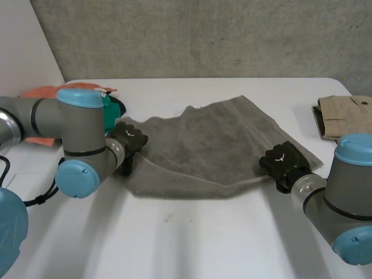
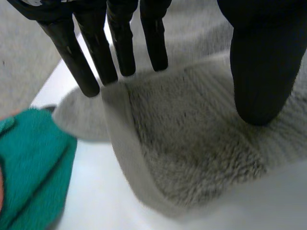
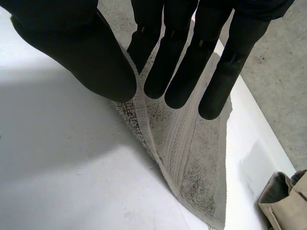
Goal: Fold the laundry.
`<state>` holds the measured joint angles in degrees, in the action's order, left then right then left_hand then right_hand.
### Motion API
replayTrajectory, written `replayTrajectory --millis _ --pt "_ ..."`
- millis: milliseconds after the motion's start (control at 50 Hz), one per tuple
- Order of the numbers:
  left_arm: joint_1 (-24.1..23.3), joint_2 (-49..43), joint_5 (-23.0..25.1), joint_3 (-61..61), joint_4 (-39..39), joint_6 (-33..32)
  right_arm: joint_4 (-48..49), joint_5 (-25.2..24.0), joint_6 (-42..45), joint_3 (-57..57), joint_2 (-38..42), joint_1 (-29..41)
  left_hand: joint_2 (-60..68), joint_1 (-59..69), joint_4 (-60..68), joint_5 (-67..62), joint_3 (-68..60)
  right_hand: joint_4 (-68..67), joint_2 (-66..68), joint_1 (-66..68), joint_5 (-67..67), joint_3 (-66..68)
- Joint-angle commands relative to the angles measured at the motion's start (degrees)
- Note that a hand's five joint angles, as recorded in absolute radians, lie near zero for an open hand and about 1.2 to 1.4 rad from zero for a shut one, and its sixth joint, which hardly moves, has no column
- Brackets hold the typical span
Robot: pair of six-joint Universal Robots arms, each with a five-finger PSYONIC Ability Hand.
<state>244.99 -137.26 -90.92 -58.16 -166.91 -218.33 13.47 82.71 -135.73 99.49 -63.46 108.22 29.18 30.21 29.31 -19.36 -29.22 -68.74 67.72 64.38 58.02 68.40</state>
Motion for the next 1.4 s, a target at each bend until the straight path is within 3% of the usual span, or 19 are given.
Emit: replayTrajectory --millis 20,180,200,220,260,380,400,420,460,620,700,780,900,1040,1160,1240,1300,1400 --pt "0.1 0.2 -3.2 0.5 0.5 -0.6 0.2 0.0 0.1 -0.2 0.0 0.0 17.0 16.0 16.9 -16.8 -17.0 -11.3 12.3 15.6 12.0 11.6" --pt "0.2 0.9 -3.7 0.2 1.0 -0.8 0.2 0.0 0.2 -0.2 0.0 0.0 21.6 20.5 21.4 -21.4 -21.5 -11.3 12.3 15.6 12.0 11.6" --pt "0.3 1.0 -3.7 0.2 1.1 -0.8 0.2 0.0 0.2 -0.3 0.0 0.0 26.2 25.2 26.1 -26.1 -26.2 -11.3 12.3 15.6 12.0 11.6" --pt "0.2 1.2 -3.8 -0.3 1.1 -0.7 0.2 0.0 0.2 -0.3 0.0 0.0 41.9 40.9 41.8 -41.8 -41.9 -11.3 12.3 15.6 12.0 11.6" --pt "0.0 1.4 -3.9 -0.6 1.2 -0.6 0.1 -0.1 0.1 -0.3 -0.1 0.0 50.8 49.8 50.7 -50.6 -50.8 -11.3 12.3 15.6 12.0 11.6" --pt "-0.2 9.1 -3.7 -5.9 0.0 0.4 -0.7 -0.1 -0.6 -0.7 -1.0 0.0 50.8 49.8 50.7 -50.6 -50.8 -11.3 12.3 15.6 12.0 11.6" --pt "-0.4 10.2 -3.7 -6.6 -0.3 0.4 -0.8 0.0 -0.7 -0.9 -1.1 0.0 50.8 49.8 50.7 -50.6 -50.8 -1.7 2.7 6.0 2.4 2.0" --pt "-0.5 11.4 -3.7 -7.3 -0.9 0.7 -1.3 0.1 -1.0 -1.1 -1.8 0.0 50.8 49.8 50.7 -50.6 -50.8 22.9 -21.9 -18.6 -22.2 -22.6" --pt "-0.8 14.6 -3.8 -9.2 -2.4 2.1 -1.8 -0.1 -1.8 -1.4 -2.5 -0.1 50.8 49.8 50.7 -50.6 -50.8 40.4 -39.4 -36.1 -39.7 -40.1" --pt "-1.4 27.6 -3.7 -15.0 -3.6 6.4 -13.0 -1.0 -14.2 -6.1 -6.1 -9.2 50.8 49.8 50.7 -50.6 -50.8 50.6 -49.6 -46.2 -49.9 -50.2" --pt "-2.8 32.9 -3.5 -16.0 -3.7 8.0 -21.4 -6.2 -22.4 -7.9 -7.6 -11.7 50.8 49.8 50.7 -50.6 -50.8 51.4 -50.4 -47.1 -50.7 -51.1" --pt "-3.9 36.9 -3.5 -16.0 -4.2 11.3 -23.8 -9.8 -29.4 -6.9 -8.2 -11.8 50.8 49.8 50.7 -50.6 -50.8 52.9 -51.9 -48.6 -52.2 -52.6" --pt "-4.2 40.9 -3.5 -15.1 -5.6 16.3 -22.2 -10.6 -41.5 -4.8 -9.1 -6.6 50.8 49.8 50.7 -50.6 -50.8 58.7 -57.7 -54.4 -58.0 -58.4" --pt "-5.1 42.0 -3.7 -11.6 -6.4 18.0 -10.1 -7.7 -52.8 -4.9 -7.6 3.4 50.8 49.8 50.7 -50.6 -50.8 58.7 -57.7 -54.4 -58.0 -58.4" --pt "-6.7 42.2 -3.8 -9.0 -6.5 18.1 -0.7 3.2 -51.3 -9.8 0.4 8.8 50.8 49.8 50.7 -50.6 -50.8 58.7 -57.7 -54.4 -58.0 -58.4" --pt "-6.5 43.2 -3.9 -7.3 -6.5 18.0 -1.7 9.3 -46.5 -14.9 5.3 8.0 50.8 49.8 50.7 -50.6 -50.8 52.5 -51.5 -48.1 -51.8 -52.1" --pt "-6.1 43.8 -3.9 -6.4 -6.5 18.0 -2.8 10.5 -41.7 -17.2 7.4 5.8 50.8 49.8 50.7 -50.6 -50.8 47.9 -46.9 -43.6 -47.2 -47.6" --pt "-5.4 44.1 -4.0 -5.9 -6.6 17.9 -7.1 8.1 -28.8 -20.0 11.3 -5.2 50.8 49.8 50.7 -50.6 -50.8 26.7 -25.7 -22.4 -26.0 -26.4"
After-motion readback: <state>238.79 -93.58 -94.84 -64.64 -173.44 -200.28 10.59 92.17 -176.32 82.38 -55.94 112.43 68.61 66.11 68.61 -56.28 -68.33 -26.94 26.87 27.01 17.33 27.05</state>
